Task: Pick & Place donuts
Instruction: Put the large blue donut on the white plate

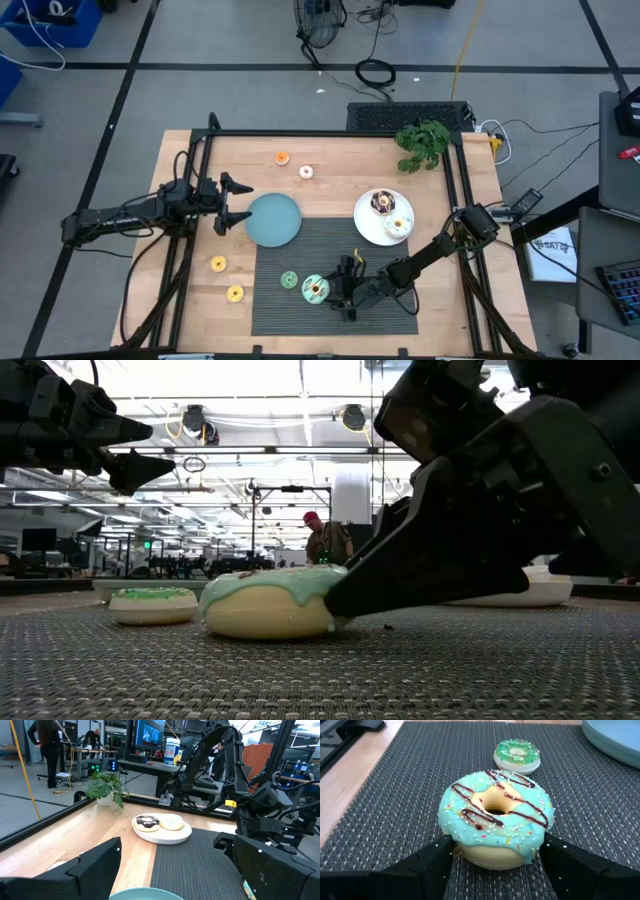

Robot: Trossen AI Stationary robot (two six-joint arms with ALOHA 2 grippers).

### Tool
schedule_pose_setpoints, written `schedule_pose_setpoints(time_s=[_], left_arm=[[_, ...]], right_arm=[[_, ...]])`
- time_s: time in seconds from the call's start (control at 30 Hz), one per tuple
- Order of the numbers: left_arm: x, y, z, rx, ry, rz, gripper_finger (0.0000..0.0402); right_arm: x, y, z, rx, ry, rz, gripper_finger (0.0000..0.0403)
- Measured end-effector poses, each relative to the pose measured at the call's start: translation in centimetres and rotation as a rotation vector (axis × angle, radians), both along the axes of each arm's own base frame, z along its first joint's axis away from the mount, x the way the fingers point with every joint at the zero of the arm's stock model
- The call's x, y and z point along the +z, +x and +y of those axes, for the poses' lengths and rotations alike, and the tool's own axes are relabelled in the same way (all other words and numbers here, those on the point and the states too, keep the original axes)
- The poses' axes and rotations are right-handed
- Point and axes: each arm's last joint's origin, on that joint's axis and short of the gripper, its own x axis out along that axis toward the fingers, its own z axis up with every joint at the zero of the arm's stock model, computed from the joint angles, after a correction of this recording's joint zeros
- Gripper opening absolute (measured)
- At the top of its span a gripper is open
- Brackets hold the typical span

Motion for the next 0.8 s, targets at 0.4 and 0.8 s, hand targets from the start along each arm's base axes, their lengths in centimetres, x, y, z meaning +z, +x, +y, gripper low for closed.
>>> schedule_pose_setpoints(time_s=[0.4, 0.8], left_arm=[[0.0, 0.0, 0.0, 0.0, 0.0, 0.0, 0.0379], [0.0, 0.0, 0.0, 0.0, 0.0, 0.0, 0.0379]], right_arm=[[0.6, 0.2, 0.1, 0.028, -0.033, -0.049, 0.0253], [4.8, -0.7, -0.8, -0.086, -0.184, -0.067, 0.0253]])
